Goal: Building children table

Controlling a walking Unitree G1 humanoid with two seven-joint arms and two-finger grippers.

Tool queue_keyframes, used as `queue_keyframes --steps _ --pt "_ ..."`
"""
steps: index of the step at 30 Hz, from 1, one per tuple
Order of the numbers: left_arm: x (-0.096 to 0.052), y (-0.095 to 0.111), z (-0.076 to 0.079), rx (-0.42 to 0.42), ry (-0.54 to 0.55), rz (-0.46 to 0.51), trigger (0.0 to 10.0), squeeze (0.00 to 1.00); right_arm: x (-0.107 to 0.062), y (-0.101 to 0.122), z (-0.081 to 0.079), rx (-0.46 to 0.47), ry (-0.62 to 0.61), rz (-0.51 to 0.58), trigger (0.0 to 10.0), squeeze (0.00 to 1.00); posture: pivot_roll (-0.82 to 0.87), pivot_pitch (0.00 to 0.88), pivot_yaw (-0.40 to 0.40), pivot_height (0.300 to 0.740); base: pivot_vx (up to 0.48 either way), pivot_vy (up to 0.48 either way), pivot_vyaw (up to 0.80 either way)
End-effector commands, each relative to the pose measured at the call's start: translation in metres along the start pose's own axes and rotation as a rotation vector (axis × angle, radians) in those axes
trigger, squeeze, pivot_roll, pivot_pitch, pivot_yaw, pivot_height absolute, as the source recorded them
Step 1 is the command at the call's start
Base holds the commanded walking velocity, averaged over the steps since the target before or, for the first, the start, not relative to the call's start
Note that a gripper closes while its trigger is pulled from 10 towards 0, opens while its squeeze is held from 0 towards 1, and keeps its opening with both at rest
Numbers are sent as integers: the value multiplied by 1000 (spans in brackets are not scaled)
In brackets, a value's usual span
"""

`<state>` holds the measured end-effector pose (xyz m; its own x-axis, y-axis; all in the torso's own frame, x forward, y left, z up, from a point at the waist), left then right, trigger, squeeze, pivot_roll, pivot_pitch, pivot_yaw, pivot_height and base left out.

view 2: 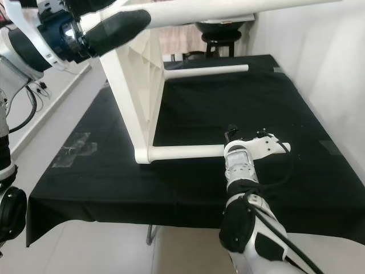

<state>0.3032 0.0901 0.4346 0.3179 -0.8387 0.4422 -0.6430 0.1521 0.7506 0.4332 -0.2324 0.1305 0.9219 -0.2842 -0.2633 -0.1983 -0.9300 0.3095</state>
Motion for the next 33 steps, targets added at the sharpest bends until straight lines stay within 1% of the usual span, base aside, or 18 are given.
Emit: queue_keyframes --steps 1,2,4,7,10,11,12,15,16,17,20,24,26,28,30,31,32,33 --pt "-7 4 1 14 -10 -13 10000 0 -4 -6 5 -5 21 -34 10000 200 -30 59 37 740 0 0 0" --pt "-10 5 1 15 -5 -15 10000 0 -10 -5 13 0 34 -44 10000 0 -32 63 31 740 0 0 0" --pt "-12 6 1 15 -2 -17 10000 0 -15 -5 17 3 42 -50 10000 0 -32 63 30 740 0 0 0" --pt "-16 7 2 14 -1 -29 10000 0 -39 3 34 10 63 -70 10000 0 -38 70 27 740 0 0 0" --pt "-16 7 2 14 -1 -29 10000 0 -39 3 34 10 63 -70 10000 0 -38 70 27 740 0 0 0" --pt "-17 7 4 9 -7 -35 10000 0 -63 4 37 33 104 -119 10000 0 -50 76 31 740 0 0 0" --pt "-17 7 5 8 -11 -36 10000 0 -76 2 36 41 128 -151 10000 0 -50 76 31 740 0 0 0" --pt "-17 7 6 6 -13 -38 10000 0 -86 0 35 45 147 -176 10000 0 -52 79 31 740 0 0 0" --pt "-16 6 7 4 -19 -38 10000 0 -101 0 37 49 150 -199 10000 0 -59 84 34 740 0 0 0" --pt "-16 6 7 4 -19 -38 10000 0 -101 0 37 49 150 -199 10000 0 -59 84 34 740 0 0 0" --pt "-17 5 10 -5 -27 -41 10000 0 -143 7 54 28 105 -233 10000 0 -61 88 36 740 0 0 0" --pt "-19 5 9 -8 -26 -48 10000 0 -164 8 57 3 107 -254 10000 0 -66 89 41 740 0 0 0" --pt "-21 3 8 -15 -15 -49 10000 0 -168 8 36 -113 223 -275 10000 0 -76 84 50 740 0 0 0" --pt "-21 3 8 -15 -15 -49 10000 0 -168 8 36 -113 223 -275 10000 0 -76 84 50 740 0 0 0" --pt "-21 2 8 -19 -10 -49 10000 0 -170 8 26 -165 272 -281 10000 0 -76 84 50 740 0 0 0" --pt "-22 0 9 -32 -4 -45 10000 0 -169 7 12 -211 331 -274 10000 0 -75 76 55 740 0 0 0" --pt "-22 0 9 -32 -4 -45 10000 0 -169 7 12 -211 331 -274 10000 0 -75 76 55 740 0 0 0" --pt "-23 -8 15 -77 -1 -44 10000 0 -166 1 -16 -302 441 -268 10000 0 -69 66 56 740 0 0 0"
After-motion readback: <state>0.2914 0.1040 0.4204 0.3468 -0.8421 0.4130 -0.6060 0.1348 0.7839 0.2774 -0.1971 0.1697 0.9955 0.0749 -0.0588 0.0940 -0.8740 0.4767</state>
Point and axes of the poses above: a point about 5 cm out from each wrist's last joint towards the gripper, its own x axis pointing out of the wrist towards the gripper, its own y axis along the axis of the wrist's last joint, z = x × y, the point moved 5 cm from there along x, pointing out of the wrist towards the gripper, and after that the axes turned 9 degrees about x, right-handed, at the moved point
